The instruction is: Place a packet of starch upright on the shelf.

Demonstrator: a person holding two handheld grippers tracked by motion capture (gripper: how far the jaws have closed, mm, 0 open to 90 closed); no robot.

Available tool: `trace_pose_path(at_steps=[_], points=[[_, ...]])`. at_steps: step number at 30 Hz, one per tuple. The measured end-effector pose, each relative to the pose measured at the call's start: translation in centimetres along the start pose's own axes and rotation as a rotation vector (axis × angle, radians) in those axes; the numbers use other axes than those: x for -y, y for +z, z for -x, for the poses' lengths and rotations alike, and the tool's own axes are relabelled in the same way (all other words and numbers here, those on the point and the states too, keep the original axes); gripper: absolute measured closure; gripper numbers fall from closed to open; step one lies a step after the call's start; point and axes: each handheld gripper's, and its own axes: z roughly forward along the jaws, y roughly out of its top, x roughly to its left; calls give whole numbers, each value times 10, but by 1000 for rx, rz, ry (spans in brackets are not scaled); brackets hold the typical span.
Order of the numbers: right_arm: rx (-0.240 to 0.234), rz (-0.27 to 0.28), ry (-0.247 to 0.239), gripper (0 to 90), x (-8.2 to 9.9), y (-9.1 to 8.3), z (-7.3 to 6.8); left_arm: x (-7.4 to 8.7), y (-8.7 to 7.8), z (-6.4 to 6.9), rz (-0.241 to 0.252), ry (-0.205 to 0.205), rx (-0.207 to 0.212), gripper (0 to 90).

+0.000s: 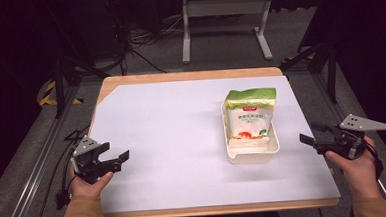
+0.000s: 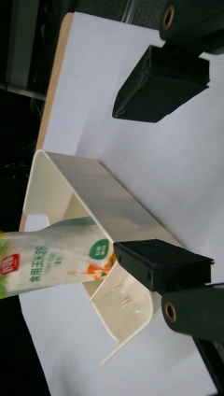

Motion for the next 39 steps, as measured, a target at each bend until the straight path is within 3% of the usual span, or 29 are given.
trace_pose_path(at_steps=[13,19,23,39], points=[[9,-56,22,309,29,21,3,2,2,0,-3,28,-5,197],[-30,-55,31,334,46,35,1,4,3,0,-3,30,-6,197],[-30,-65,30,348,53,42,0,5,5,0,-6,35,-7,197],[-2,-90,54,315,62,50,3,7,10,4,-20,61,-7,196]])
